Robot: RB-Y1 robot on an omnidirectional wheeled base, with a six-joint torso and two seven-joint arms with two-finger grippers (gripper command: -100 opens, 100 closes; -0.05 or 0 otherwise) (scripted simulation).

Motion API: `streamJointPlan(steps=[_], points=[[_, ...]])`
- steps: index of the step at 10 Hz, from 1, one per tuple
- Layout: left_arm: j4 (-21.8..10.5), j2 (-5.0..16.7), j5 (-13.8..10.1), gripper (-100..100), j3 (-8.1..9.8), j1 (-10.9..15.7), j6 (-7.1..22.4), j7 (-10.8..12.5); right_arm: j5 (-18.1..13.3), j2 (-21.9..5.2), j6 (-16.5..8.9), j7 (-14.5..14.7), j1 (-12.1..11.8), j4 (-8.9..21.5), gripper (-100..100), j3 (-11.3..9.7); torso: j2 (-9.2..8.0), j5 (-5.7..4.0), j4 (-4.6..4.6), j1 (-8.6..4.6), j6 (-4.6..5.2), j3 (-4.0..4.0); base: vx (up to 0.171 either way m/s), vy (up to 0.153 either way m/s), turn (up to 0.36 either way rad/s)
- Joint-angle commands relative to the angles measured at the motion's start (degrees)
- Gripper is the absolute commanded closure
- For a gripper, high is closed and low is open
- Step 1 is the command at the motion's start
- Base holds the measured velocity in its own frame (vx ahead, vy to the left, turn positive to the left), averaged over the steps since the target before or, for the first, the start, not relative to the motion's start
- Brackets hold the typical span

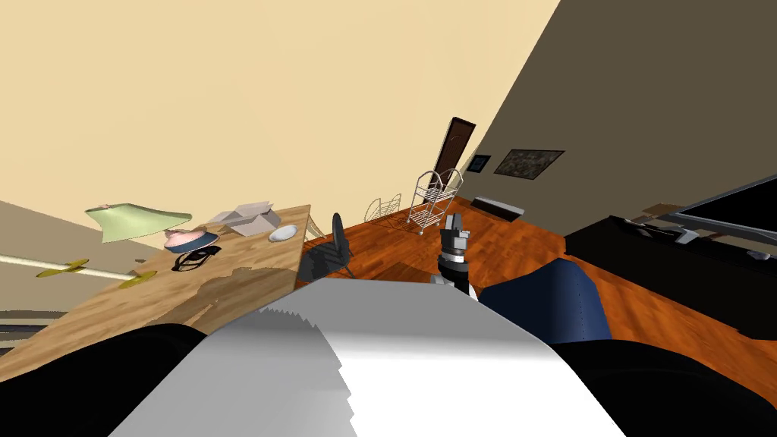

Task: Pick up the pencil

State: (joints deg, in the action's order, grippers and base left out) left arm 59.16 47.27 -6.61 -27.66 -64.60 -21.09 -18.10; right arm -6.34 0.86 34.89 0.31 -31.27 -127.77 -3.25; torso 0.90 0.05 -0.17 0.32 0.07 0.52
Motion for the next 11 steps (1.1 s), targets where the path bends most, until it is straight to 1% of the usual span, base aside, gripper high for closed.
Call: streamJointPlan(steps=[1,2,3,4,5,7,8,9,11], points=[[-0.2,0.9,0.0,-100,-0.15,0.4,0.2,-0.5,0.0,0.0,0.0,0.0,0.0,0.0,0,0.0,0.0,0.0,0.0,0.0,0.0,0.0,0.211,0.107,-0.171],[-0.5,1.2,0.1,-100,-0.23,0.8,0.2,-0.8,0.0,0.0,0.0,0.0,0.0,0.0,0,0.0,-0.04,-0.01,-0.01,-0.06,-0.03,-0.01,0.153,0.108,-0.123],[0.0,0.9,0.1,-100,0.01,0.3,0.3,-0.8,0.0,0.0,0.0,0.0,0.0,0.0,0,0.0,-0.19,-0.02,0.02,-0.09,-0.04,-0.09,0.062,0.054,-0.033],[0.0,0.9,0.1,0,0.04,0.4,0.4,-0.9,0.0,0.0,0.0,0.0,0.0,0.0,0,0.0,-0.5,-0.06,0.08,-0.31,-0.09,-0.26,0.014,0.011,0.001],[-1.3,-0.6,0.8,-100,-0.26,2.2,1.0,-0.7,0.0,0.0,0.0,0.0,0.0,0.0,0,0.0,-0.72,-0.1,0.14,-0.48,-0.09,-0.39,-0.014,0.024,-0.027],[-3.0,-2.6,1.7,-100,-0.64,4.4,1.8,-0.5,0.0,0.0,0.0,0.0,0.0,0.0,0,0.0,-0.99,-0.09,0.21,-0.44,-0.1,-0.56,-0.05,0.04,-0.03],[-2.0,-1.9,1.4,-100,-0.44,3.5,1.8,-0.6,0.0,0.0,0.0,0.0,0.0,0.0,0,0.0,-1.08,-0.08,0.23,-0.41,-0.1,-0.61,-0.028,0.019,-0.009],[-2.1,-2.0,1.4,100,-0.45,3.6,1.9,-0.6,0.0,0.0,0.0,0.0,0.0,0.0,0,0.0,-1.02,-0.1,0.21,-0.48,-0.1,-0.58,0.0,0.0,0.0],[-2.1,-1.9,1.4,100,-0.44,3.6,1.9,-0.6,0.0,0.0,0.0,0.0,0.0,0.0,0,0.0,-0.92,-0.08,0.21,-0.55,-0.11,-0.53,0.0,0.0,0.0]])
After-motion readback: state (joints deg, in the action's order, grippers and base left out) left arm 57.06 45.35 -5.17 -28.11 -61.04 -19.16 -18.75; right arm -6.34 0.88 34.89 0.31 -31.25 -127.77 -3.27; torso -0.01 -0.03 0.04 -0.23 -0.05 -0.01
